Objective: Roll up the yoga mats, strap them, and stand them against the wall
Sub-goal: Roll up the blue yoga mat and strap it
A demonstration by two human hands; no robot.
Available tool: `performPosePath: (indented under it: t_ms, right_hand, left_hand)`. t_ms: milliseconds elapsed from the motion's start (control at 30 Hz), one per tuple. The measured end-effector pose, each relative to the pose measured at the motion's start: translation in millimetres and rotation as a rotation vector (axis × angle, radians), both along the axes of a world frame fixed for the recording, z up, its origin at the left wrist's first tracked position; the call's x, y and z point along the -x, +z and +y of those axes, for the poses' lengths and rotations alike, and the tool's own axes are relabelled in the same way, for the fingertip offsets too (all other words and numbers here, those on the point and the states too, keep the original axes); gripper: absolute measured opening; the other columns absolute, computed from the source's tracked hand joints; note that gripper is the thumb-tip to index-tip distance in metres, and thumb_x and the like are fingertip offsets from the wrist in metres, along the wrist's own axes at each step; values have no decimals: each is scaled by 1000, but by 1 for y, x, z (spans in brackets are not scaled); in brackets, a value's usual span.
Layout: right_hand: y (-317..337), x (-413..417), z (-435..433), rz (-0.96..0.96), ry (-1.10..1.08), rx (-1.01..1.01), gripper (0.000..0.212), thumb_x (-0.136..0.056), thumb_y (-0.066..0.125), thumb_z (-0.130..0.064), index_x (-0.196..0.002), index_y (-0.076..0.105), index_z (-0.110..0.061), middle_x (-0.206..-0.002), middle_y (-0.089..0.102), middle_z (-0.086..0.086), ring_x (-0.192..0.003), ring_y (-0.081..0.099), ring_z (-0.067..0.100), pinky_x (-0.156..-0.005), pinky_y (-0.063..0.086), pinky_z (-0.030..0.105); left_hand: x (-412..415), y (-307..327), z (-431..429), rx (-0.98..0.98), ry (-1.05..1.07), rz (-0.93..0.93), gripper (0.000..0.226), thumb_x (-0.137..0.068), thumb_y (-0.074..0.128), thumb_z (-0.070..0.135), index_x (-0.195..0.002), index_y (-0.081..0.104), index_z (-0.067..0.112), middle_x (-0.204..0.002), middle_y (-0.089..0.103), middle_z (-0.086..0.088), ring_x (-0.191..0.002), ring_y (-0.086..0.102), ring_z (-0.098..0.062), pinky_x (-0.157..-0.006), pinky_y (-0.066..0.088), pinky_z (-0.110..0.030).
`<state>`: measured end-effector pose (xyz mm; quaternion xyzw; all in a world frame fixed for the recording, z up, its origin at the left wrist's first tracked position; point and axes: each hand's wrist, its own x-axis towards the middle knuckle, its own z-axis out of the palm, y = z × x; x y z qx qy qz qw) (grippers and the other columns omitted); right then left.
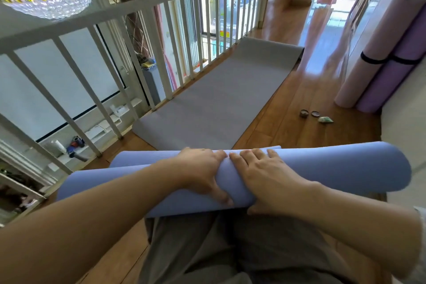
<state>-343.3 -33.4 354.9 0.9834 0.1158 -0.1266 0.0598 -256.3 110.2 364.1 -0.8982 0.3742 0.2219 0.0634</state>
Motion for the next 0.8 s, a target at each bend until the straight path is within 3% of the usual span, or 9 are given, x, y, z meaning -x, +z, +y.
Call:
performPosePath:
  t_ms: [100, 200, 333, 467, 600, 700, 800]
  right_hand:
    - [1, -20, -5, 43, -43, -61, 106, -65, 78, -54, -146, 21, -18, -138, 41, 4, -123, 43, 26, -103, 37, 43]
    - [5, -42, -11, 148, -59, -114, 98, -57, 82, -57, -137, 34, -26, -128, 50, -1, -114, 50, 22, -96, 43, 40]
    - [3, -53, -15, 163, -79, -110, 97, -59, 81, -58, -138, 34, -26, -129, 50, -1, -118, 49, 22, -99, 39, 40]
    - [-11, -35, -7, -42, -66, 23, 112, -73, 75, -51, -152, 4, -16, -149, 30, 9, -137, 30, 29, -115, 16, 55]
    - [-13, -47, -14, -62, -83, -69, 101, -64, 78, -53, -143, 25, -20, -136, 44, 6, -123, 44, 27, -106, 34, 46]
    - [-2, -67, -22, 62, -90, -113, 98, -57, 83, -54, -136, 35, -24, -127, 51, 2, -115, 49, 23, -95, 41, 40]
    - [0, -81, -26, 128, -82, -111, 95, -55, 84, -55, -133, 38, -27, -124, 52, 0, -111, 51, 22, -93, 43, 39]
  left_hand:
    - [10, -1, -3, -78, 17, -168, 97, -73, 56, 76, -148, 21, 26, -144, 39, -2, -132, 38, -27, -110, 9, -64]
    - [26, -14, -2, -44, -20, -315, 105, -75, 57, 73, -151, 7, 20, -149, 31, -5, -135, 35, -28, -110, 0, -65]
    - [10, -18, -1, 13, 4, -281, 105, -72, 62, 71, -150, 11, 22, -146, 37, -4, -132, 39, -28, -113, 2, -61]
    - [-15, -8, -3, 45, 38, -92, 102, -68, 65, 72, -148, 20, 27, -144, 42, 0, -132, 40, -26, -114, 12, -59]
    - [-28, -7, -8, 20, 60, -41, 99, -67, 66, 72, -146, 25, 28, -142, 43, 0, -130, 41, -25, -113, 13, -61]
    - [-14, -17, -12, -48, 4, -239, 103, -77, 63, 63, -151, 6, 17, -149, 31, -8, -137, 33, -29, -113, 3, -62]
    - [-11, -27, -8, 26, -23, -326, 103, -77, 64, 61, -150, 5, 19, -148, 33, -8, -134, 36, -29, -114, 4, -58]
